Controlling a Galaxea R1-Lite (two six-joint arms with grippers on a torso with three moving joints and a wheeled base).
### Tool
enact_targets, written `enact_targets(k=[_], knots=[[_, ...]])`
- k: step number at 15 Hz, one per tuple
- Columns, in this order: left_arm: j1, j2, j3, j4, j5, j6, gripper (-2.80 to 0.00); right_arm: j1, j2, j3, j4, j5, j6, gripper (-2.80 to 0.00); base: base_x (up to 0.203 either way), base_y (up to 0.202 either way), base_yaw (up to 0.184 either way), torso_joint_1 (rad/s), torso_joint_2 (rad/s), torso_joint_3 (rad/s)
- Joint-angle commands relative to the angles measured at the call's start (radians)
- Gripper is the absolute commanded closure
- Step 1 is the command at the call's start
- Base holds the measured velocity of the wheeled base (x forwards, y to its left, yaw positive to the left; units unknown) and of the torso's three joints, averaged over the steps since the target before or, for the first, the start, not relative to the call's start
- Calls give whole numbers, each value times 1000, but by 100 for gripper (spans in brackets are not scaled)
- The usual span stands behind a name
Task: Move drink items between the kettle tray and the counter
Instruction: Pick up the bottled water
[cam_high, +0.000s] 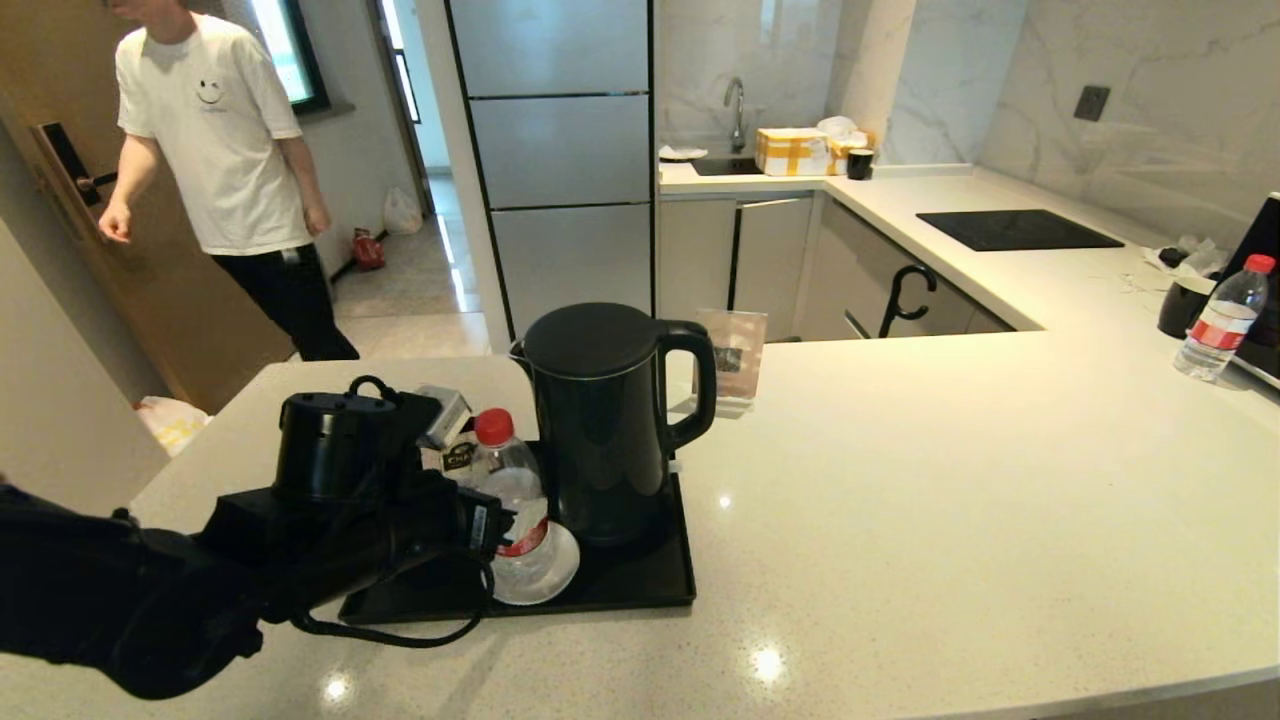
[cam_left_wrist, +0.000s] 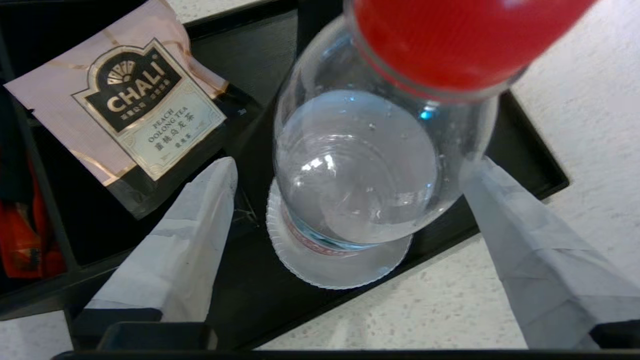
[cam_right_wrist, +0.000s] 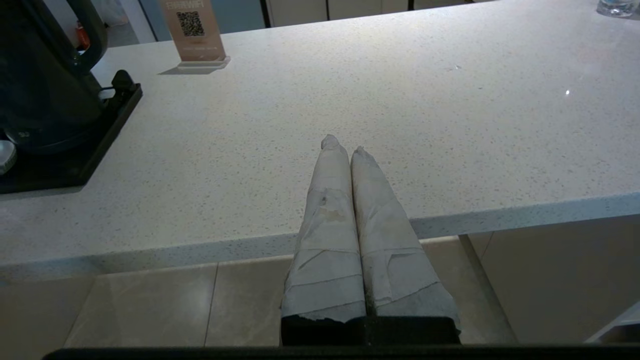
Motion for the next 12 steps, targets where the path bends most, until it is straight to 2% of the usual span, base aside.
enact_targets(k=[1,5,6,7,12], knots=[[-19,36,-8,-9,47,1,-280,-1,0,0,-1,0,0,0,0,0,0,0,0,0],[-48,79,0,-137,81,-4,-280,0,0,0,-1,0,0,0,0,0,0,0,0,0],[-53,89,3,-162,83,-7,0,0,0,0,-1,0,0,0,0,0,0,0,0,0],[-69,102,11,-200,91,-11,0,0,0,0,-1,0,0,0,0,0,0,0,0,0],[-75,90,45,-202,90,-18,0,0,0,0,-1,0,0,0,0,0,0,0,0,0]])
